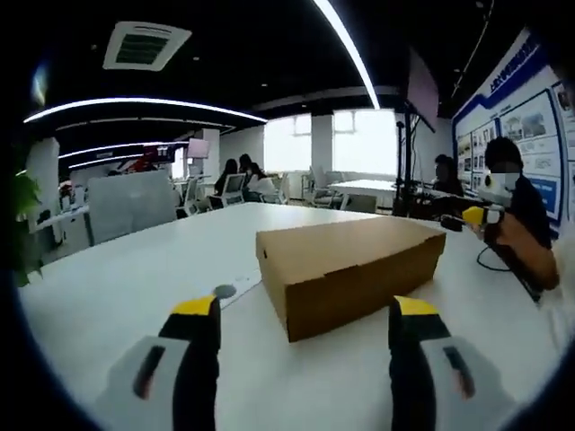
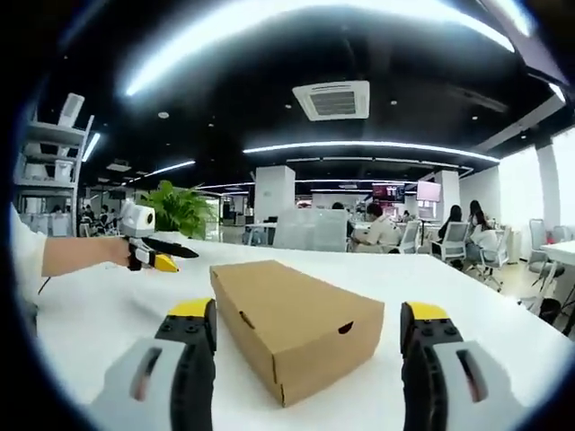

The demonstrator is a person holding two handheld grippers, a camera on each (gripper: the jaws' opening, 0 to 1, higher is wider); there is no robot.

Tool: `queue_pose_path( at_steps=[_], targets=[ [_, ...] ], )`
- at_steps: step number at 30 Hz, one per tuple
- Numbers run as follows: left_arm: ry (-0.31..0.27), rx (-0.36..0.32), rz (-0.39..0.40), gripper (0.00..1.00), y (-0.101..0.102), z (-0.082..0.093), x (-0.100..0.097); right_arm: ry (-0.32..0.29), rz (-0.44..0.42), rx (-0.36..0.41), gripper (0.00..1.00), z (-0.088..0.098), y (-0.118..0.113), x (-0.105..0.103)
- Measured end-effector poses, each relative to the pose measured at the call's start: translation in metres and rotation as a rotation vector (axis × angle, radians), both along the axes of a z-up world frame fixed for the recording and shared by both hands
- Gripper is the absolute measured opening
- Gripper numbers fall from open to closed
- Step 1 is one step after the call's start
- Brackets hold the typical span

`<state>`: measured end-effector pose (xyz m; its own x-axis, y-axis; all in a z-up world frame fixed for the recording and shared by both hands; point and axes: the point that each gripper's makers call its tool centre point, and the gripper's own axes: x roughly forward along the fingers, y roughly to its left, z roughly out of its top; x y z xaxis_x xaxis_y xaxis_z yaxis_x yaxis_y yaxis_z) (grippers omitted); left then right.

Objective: Operate the shoe box by opening the lid, removing the specified soft item, and placing it in the target area until the item is outside and the box remains undamaged.

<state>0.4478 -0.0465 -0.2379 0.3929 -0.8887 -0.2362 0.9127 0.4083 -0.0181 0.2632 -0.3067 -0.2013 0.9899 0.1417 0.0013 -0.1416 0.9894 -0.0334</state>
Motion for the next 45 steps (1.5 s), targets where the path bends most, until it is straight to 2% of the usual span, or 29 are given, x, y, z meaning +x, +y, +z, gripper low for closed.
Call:
queue_pose_path(
  at_steps=[1,2,3,5,6,7,8,9,10,12,14,16,19,20,21,22,24,25,26,27,28,34,36,38,42,45],
  targets=[
    [0.007,-0.024,0.01,0.79,0.0,0.002,0.004,0.005,-0.002,0.007,0.89,-0.002,0.001,0.003],
    [0.044,-0.066,0.014,0.79,-0.004,0.003,0.005,0.022,-0.002,0.013,0.89,-0.004,0.003,0.005],
    [0.048,-0.067,0.007,0.79,-0.006,0.002,0.006,0.035,0.001,0.008,0.9,-0.007,0.005,0.006],
    [0.017,-0.053,0.0,0.81,-0.013,0.001,0.009,0.041,-0.015,-0.006,0.92,-0.008,0.006,0.009],
    [0.016,-0.064,-0.006,0.81,-0.02,0.002,0.009,0.03,-0.048,0.021,0.94,-0.008,0.001,0.012],
    [0.015,-0.079,-0.069,0.82,-0.034,0.002,0.002,0.028,-0.048,0.038,0.95,-0.008,0.001,0.015],
    [0.002,-0.047,-0.096,0.83,-0.04,-0.002,0.001,0.04,-0.043,0.048,0.96,-0.01,0.001,0.017],
    [-0.015,0.016,-0.092,0.85,-0.044,-0.01,0.003,0.073,-0.043,0.052,0.96,-0.015,0.001,0.021],
    [-0.034,0.044,-0.082,0.89,-0.046,-0.013,0.007,0.08,-0.038,0.038,0.97,-0.015,0.003,0.022],
    [-0.036,0.044,-0.07,0.9,-0.049,-0.014,0.011,0.06,-0.038,0.004,0.97,-0.011,0.004,0.023],
    [0.01,-0.027,-0.022,0.96,-0.05,-0.013,0.019,0.06,-0.048,0.002,0.99,-0.011,0.003,0.024],
    [0.013,-0.023,-0.037,0.97,-0.05,-0.018,0.018,0.085,-0.042,0.039,0.99,-0.017,0.004,0.025],
    [0.031,-0.014,-0.038,0.95,-0.048,-0.022,0.015,0.158,-0.055,0.095,0.99,-0.029,0.004,0.024],
    [0.059,-0.039,-0.039,0.94,-0.048,-0.021,0.015,0.15,-0.055,0.089,0.99,-0.028,0.004,0.025],
    [0.085,-0.115,-0.045,0.93,-0.053,-0.016,0.012,0.131,-0.065,0.085,0.99,-0.03,0.001,0.027],
    [0.105,-0.134,-0.06,0.92,-0.056,-0.019,0.011,0.138,-0.071,0.087,0.99,-0.034,0.0,0.03],
    [0.1,-0.084,-0.051,0.91,-0.058,-0.029,0.011,0.207,-0.05,0.097,0.98,-0.049,0.004,0.03],
    [0.061,-0.041,-0.066,0.91,-0.061,-0.033,0.008,0.204,-0.028,0.08,0.98,-0.049,0.008,0.033],
    [0.042,-0.028,-0.077,0.91,-0.064,-0.034,0.006,0.181,-0.021,0.057,0.98,-0.047,0.01,0.033],
    [0.046,-0.027,-0.084,0.91,-0.068,-0.036,0.003,0.128,-0.032,0.005,0.97,-0.04,0.008,0.034],
    [0.049,-0.023,-0.09,0.91,-0.069,-0.037,0.002,0.125,-0.041,-0.017,0.97,-0.039,0.007,0.034],
    [0.05,-0.039,-0.088,0.88,-0.069,-0.036,0.007,0.132,-0.04,-0.009,0.95,-0.042,0.007,0.036],
    [0.061,-0.033,-0.086,0.85,-0.068,-0.038,0.006,0.135,-0.048,-0.059,0.93,-0.045,0.006,0.038],
    [0.056,0.006,-0.095,0.85,-0.067,-0.044,0.004,0.125,-0.061,-0.076,0.93,-0.044,0.005,0.038],
    [0.067,-0.051,-0.11,0.85,-0.068,-0.036,0.007,0.131,-0.054,-0.074,0.96,-0.046,0.006,0.038],
    [0.045,-0.027,-0.104,0.82,-0.07,-0.038,0.007,0.16,-0.053,-0.062,0.96,-0.052,0.009,0.038]
  ],
)
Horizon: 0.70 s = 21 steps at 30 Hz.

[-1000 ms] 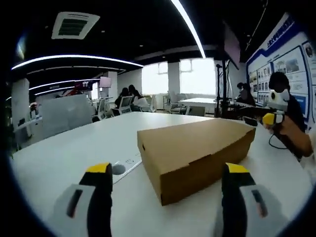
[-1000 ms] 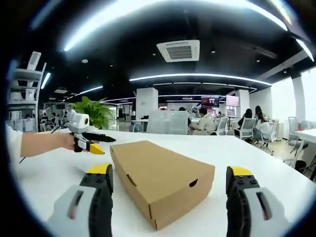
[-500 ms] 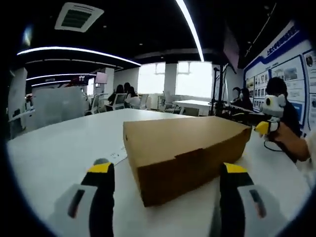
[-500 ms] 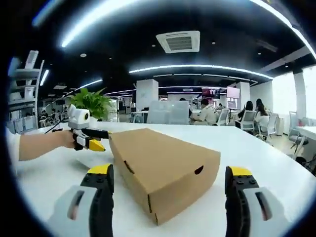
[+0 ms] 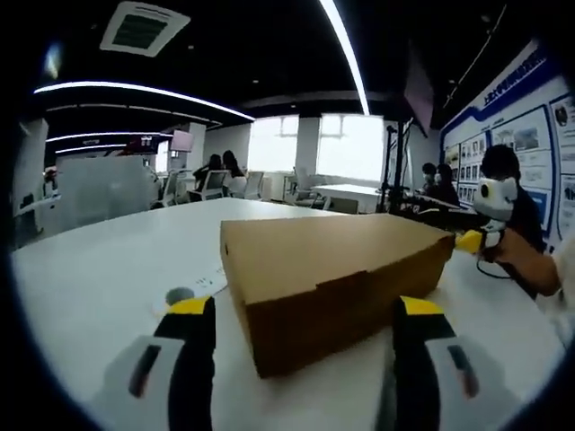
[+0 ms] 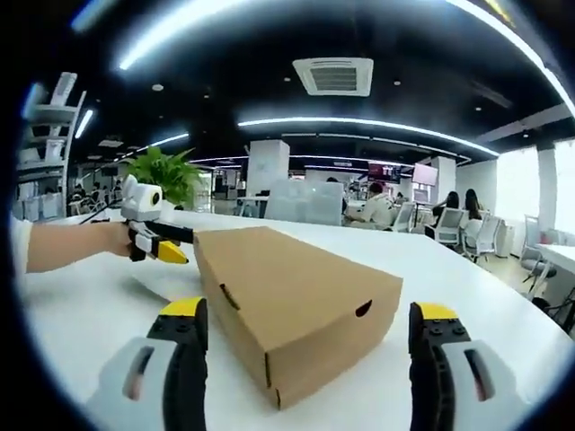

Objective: Operate the shoe box by opening the lid, removing the specified soft item, and placing it in the target area until the item is outside and the box remains undamaged.

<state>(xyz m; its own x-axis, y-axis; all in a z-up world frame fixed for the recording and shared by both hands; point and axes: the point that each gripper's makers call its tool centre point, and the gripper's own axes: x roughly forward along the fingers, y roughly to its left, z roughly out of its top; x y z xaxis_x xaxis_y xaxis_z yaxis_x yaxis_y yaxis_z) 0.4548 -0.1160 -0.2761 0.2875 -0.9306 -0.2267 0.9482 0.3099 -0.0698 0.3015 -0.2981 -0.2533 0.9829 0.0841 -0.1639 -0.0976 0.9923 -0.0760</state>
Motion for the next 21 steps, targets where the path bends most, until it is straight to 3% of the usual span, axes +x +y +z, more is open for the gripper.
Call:
queue_pose_path(
  at_steps=[3,8,12,21],
  targets=[
    [-0.019,0.001,0.001,0.77,-0.001,-0.001,0.002,0.011,-0.005,0.012,0.94,-0.002,0.001,0.002],
    [0.023,-0.056,0.021,0.77,-0.001,0.003,0.005,0.025,-0.022,-0.01,0.92,-0.005,-0.004,0.006],
    [0.059,-0.111,0.022,0.74,-0.001,0.006,0.004,0.061,-0.026,0.05,0.9,-0.013,-0.007,0.009],
    [0.076,-0.1,-0.007,0.69,-0.004,0.001,0.0,0.061,0.015,0.028,0.83,-0.015,0.007,0.014]
  ],
)
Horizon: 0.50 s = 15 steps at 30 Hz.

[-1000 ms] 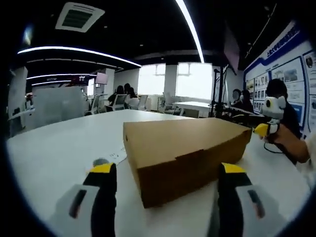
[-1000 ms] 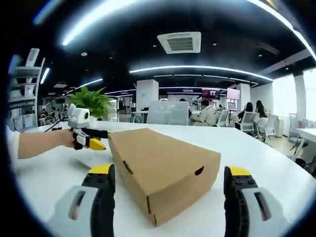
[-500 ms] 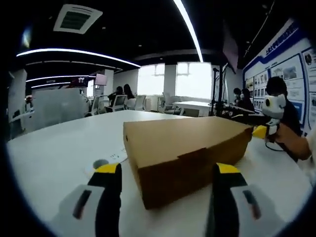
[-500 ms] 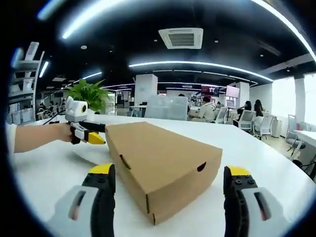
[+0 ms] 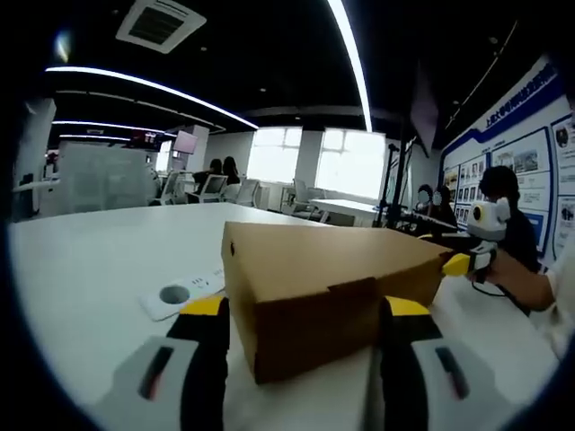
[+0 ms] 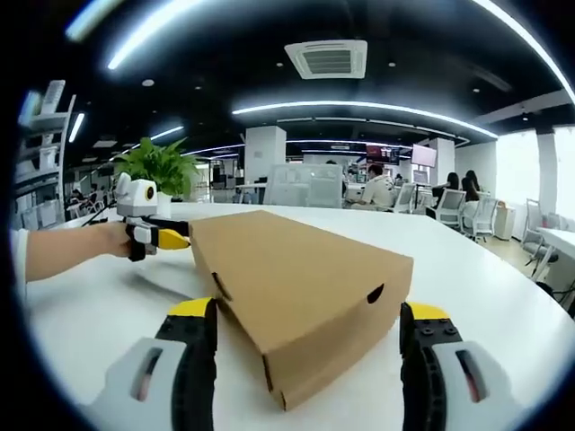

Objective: Operate the shoe box by opening the lid, removing the specified soft item, and placing it in the target area until the item is outside and the box remains undamaged.

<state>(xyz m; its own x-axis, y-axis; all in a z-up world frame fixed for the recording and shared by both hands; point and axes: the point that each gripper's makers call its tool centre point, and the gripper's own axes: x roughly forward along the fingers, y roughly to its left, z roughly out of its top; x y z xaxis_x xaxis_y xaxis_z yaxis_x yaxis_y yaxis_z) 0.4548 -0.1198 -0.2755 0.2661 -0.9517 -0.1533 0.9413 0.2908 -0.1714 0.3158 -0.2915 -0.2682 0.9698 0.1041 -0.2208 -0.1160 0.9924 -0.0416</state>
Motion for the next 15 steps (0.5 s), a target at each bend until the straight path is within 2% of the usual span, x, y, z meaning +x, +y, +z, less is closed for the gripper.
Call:
queue_pose_path(
  at_steps=[3,5,8,11,15],
  targets=[
    [-0.02,0.008,-0.003,0.69,-0.004,0.002,-0.003,-0.05,0.0,-0.047,0.85,0.006,0.004,0.003],
    [-0.046,0.022,-0.006,0.68,-0.004,0.002,-0.003,-0.058,0.009,-0.037,0.85,0.008,0.006,0.004],
    [-0.055,0.03,-0.007,0.68,-0.004,0.001,-0.002,-0.052,-0.007,-0.046,0.86,0.006,0.004,0.006],
    [-0.051,0.026,-0.005,0.68,-0.004,0.001,-0.001,-0.018,-0.01,-0.007,0.88,-0.003,0.005,0.009],
    [-0.041,0.019,-0.009,0.67,-0.004,0.001,-0.002,-0.03,-0.026,-0.002,0.92,-0.003,0.006,0.013]
  ],
)
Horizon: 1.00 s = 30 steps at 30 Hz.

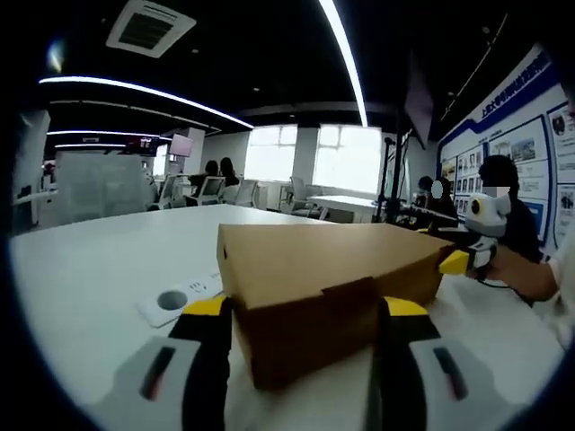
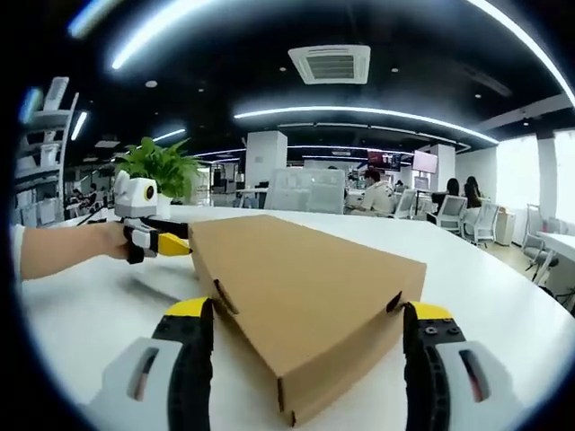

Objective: Operate the shoe box by opening the lid, removing the specified soft item, and placing it in the target area until the item is outside and the box remains undamaged.

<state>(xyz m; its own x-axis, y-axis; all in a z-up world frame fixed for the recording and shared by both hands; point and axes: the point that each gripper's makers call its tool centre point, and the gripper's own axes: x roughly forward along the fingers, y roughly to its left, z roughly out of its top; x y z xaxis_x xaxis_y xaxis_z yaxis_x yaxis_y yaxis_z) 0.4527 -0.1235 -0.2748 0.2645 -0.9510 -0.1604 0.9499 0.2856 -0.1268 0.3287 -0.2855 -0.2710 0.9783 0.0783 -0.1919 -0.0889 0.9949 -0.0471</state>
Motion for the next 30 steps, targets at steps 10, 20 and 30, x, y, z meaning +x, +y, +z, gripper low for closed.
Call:
queue_pose_path(
  at_steps=[10,20,30],
  targets=[
    [-0.002,0.007,0.003,0.67,0.0005,-0.0006,0.002,0.017,-0.02,0.045,0.95,-0.0097,-0.0026,0.0046],
    [0.023,-0.001,0.006,0.67,-0.0007,-0.003,0.0015,0.015,-0.02,0.035,0.98,-0.0107,-0.0029,0.0112],
    [0.04,-0.021,0.013,0.67,-0.0023,-0.0041,0.0005,0.003,-0.011,0.036,0.97,-0.0097,-0.0019,0.0119]
  ],
)
